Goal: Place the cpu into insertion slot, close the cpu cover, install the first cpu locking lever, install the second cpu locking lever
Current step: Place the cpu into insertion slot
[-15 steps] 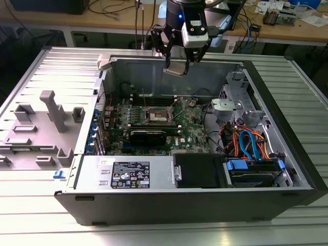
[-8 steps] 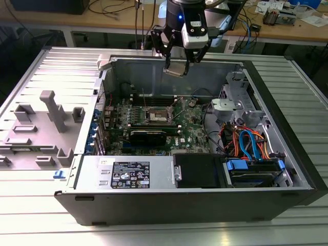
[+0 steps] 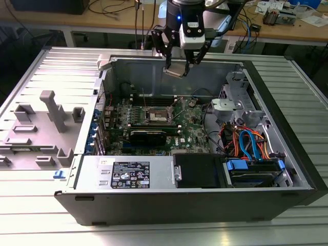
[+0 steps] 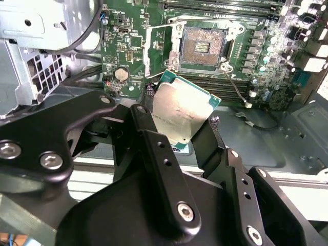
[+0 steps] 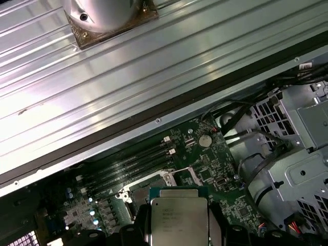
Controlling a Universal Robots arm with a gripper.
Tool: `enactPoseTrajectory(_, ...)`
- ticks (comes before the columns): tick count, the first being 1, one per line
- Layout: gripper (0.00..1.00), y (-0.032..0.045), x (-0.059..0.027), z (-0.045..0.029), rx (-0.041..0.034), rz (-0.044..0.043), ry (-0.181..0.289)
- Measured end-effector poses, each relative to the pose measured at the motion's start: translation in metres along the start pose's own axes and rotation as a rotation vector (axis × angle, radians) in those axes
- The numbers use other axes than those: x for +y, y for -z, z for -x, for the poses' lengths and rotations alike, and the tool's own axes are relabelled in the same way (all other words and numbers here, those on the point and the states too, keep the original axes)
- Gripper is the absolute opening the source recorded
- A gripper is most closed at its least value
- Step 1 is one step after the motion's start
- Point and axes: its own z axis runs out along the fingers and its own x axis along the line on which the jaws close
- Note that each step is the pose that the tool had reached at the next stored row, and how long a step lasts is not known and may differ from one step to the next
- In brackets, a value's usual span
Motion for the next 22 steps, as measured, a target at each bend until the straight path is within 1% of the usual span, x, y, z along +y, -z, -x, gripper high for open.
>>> enactPoseTrajectory(3,0.55,-0.0006,-0.0003,-0.0005,-0.0014,0.0003,-0.016)
enactPoseTrajectory(16,0.55,-0.0007,-0.0003,-0.0005,-0.0018,0.0004,-0.021)
enactPoseTrajectory(20,0.55,-0.0009,-0.0003,-0.0005,-0.0041,0.0009,-0.046)
enactPoseTrajectory(22,0.55,-0.0010,-0.0003,-0.0005,-0.0059,0.0012,-0.067)
